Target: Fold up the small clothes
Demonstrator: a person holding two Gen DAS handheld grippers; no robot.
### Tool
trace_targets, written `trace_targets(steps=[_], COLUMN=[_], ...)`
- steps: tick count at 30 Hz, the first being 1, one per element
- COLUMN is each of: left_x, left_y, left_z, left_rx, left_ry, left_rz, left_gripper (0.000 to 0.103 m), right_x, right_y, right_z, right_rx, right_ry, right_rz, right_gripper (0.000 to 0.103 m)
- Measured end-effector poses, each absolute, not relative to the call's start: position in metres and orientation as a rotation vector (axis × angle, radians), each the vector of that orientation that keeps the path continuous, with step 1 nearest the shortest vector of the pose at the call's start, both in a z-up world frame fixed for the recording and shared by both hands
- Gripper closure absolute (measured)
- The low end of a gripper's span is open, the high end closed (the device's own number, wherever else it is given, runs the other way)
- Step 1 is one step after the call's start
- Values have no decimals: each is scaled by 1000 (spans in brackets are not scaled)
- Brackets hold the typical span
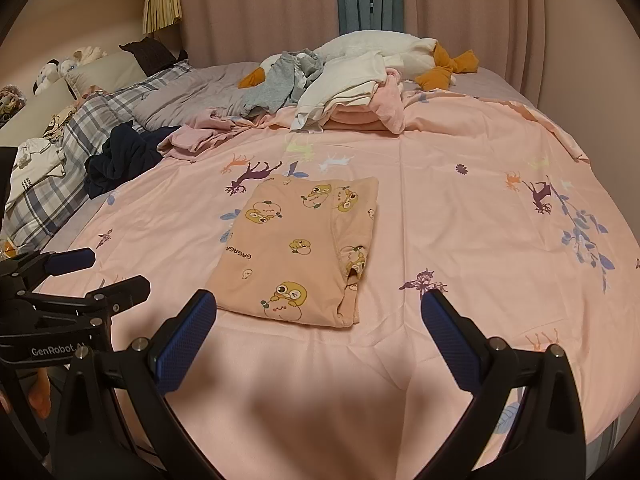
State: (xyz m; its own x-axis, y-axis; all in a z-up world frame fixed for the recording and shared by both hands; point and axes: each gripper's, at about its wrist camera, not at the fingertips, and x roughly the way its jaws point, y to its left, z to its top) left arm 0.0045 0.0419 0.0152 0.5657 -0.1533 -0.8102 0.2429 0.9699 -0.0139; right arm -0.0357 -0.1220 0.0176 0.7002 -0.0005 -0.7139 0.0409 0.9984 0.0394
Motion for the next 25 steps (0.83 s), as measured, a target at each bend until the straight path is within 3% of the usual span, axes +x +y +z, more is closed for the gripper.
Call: trace_targets(steps=[25], left_x=[3], left_y=[43], left_z=[11], left_rx=[103], left_ry=[952], left_rz=[-217], left_gripper=[12], right_x=[-35], right_y=[-117], right_z=[14], right_rx=[50], right_ry=[800], right_rz=[-19], right_gripper=[0])
